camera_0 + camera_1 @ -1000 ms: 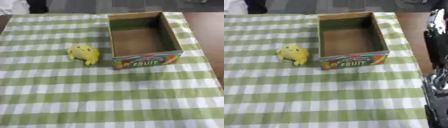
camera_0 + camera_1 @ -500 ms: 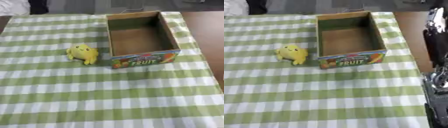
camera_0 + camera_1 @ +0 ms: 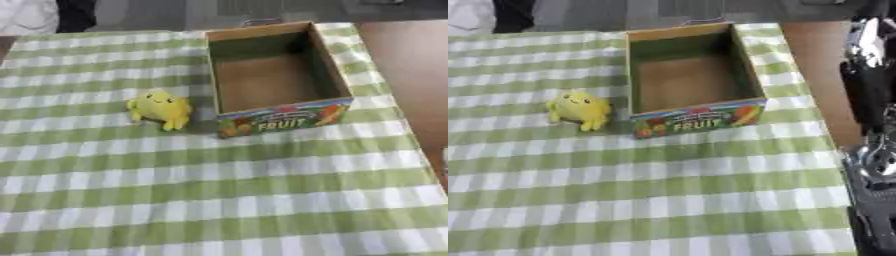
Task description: Pick up objects on the table and place them in the box.
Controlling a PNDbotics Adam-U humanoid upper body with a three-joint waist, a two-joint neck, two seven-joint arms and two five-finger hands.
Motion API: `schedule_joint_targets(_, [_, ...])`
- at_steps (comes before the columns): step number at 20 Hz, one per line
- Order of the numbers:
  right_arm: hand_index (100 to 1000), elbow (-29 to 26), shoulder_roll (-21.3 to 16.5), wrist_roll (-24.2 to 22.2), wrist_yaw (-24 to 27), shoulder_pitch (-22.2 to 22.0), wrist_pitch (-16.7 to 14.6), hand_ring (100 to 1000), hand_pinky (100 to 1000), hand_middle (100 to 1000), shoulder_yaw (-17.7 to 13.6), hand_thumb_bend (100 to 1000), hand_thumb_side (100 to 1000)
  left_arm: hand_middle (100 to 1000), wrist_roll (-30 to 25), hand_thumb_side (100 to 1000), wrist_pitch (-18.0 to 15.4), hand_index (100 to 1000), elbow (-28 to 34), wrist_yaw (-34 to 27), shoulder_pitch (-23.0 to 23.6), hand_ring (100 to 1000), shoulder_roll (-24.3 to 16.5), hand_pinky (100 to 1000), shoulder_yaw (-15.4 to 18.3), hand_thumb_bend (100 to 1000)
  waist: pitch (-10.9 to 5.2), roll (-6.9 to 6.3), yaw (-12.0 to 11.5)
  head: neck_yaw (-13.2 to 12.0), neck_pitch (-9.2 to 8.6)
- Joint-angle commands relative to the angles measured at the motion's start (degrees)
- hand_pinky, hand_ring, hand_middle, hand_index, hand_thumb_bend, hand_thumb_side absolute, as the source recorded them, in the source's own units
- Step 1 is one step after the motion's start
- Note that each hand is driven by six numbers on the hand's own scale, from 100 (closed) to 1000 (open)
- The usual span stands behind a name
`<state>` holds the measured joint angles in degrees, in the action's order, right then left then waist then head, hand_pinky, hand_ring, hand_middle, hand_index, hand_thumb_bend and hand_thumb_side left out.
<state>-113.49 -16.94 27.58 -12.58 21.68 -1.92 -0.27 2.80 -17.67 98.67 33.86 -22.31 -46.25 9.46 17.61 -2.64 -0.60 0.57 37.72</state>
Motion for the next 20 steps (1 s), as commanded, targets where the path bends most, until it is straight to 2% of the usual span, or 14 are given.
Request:
schedule_joint_targets(1, [871,-1.1,-1.35,-0.44,-0.14,0.63,-0.06,825,777,560,0.14,100,583,747,-5.9,875,-1.87,896,-1.9,5.27,-2.36,767,-5.1,795,-1.86,209,-1.46,-0.11,0.15,-0.31,0.04])
schedule_joint_targets(3, [870,-1.1,-1.42,-0.57,-0.09,0.6,-0.06,825,777,560,0.22,100,584,785,-9.96,857,-3.16,946,-3.48,7.78,-3.57,802,-6.35,810,-3.19,267,-1.61,-0.14,0.3,-0.42,-0.02])
schedule_joint_targets(6, [870,-1.1,-1.42,-0.79,0.05,0.59,-0.06,825,777,560,0.4,100,584,801,-14.18,819,-5.52,950,-5.83,9.56,-5.72,826,-7.3,827,-4.74,332,-1.8,-0.21,0.46,-0.65,-0.1])
schedule_joint_targets(9, [871,-1.1,-1.44,-1.03,0.15,0.59,-0.06,825,777,560,0.57,100,584,816,-17.08,795,-8.07,955,-8.07,10.43,-8.02,843,-7.72,840,-6.3,352,-1.89,-0.29,0.59,-0.97,-0.15])
schedule_joint_targets(12, [870,-1.1,-1.47,-1.28,0.25,0.6,-0.03,825,778,559,0.75,100,586,832,-20.24,773,-10.66,979,-10.25,10.41,-10.26,862,-7.8,855,-8.08,449,-1.88,-0.29,0.76,-1.25,-0.01])
schedule_joint_targets(16, [870,-1.1,-1.54,-1.53,0.34,0.67,-0.04,826,778,559,0.91,100,587,851,-24.22,744,-14.37,981,-11.97,10.55,-12.76,889,-7.98,872,-10.34,503,-1.9,-0.24,0.97,-1.59,0.1])
schedule_joint_targets(20, [870,-1.1,-1.59,-1.74,0.39,0.6,0.01,826,778,559,1.06,100,588,855,-27.74,693,-17.76,977,-14.26,11.25,-14.69,897,-7.93,877,-12.28,517,-1.91,-0.26,1.04,-2.08,0.17])
